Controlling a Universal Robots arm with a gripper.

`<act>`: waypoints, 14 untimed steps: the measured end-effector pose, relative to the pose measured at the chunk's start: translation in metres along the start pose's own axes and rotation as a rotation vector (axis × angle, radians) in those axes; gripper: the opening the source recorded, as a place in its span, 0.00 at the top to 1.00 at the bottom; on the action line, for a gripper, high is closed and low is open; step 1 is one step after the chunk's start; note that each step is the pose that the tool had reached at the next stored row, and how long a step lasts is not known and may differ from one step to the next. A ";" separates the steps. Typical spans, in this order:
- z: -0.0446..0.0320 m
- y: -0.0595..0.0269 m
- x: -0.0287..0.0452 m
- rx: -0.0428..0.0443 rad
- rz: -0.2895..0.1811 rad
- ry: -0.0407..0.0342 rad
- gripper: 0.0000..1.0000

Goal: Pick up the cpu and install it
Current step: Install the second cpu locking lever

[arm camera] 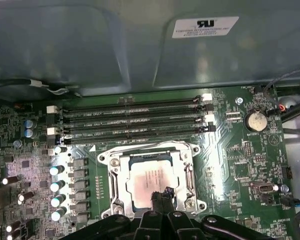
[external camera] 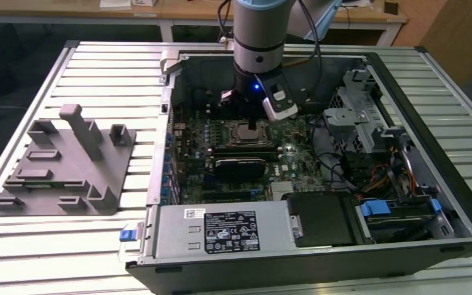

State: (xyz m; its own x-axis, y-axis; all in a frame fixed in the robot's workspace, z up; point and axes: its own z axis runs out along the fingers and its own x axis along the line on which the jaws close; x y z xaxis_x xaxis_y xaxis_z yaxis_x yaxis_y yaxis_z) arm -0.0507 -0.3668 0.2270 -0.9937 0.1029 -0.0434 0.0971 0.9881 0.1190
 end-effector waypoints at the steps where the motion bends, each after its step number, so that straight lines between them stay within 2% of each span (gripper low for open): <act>1: 0.0001 0.0007 0.0001 0.0000 0.000 0.0000 0.89; 3: 0.0006 0.0026 0.0003 0.0017 0.000 -0.0001 0.89; 7: 0.0021 0.0060 0.0006 0.0403 -0.002 -0.0022 0.89; 8: 0.0026 0.0068 0.0007 0.0435 -0.002 -0.0022 0.89; 14: 0.0035 0.0083 0.0009 0.0430 -0.003 -0.0022 0.89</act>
State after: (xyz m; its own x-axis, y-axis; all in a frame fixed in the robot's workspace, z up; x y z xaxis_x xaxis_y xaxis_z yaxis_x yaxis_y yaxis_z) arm -0.0506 -0.3581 0.2244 -0.9939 0.1005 -0.0458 0.0968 0.9924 0.0761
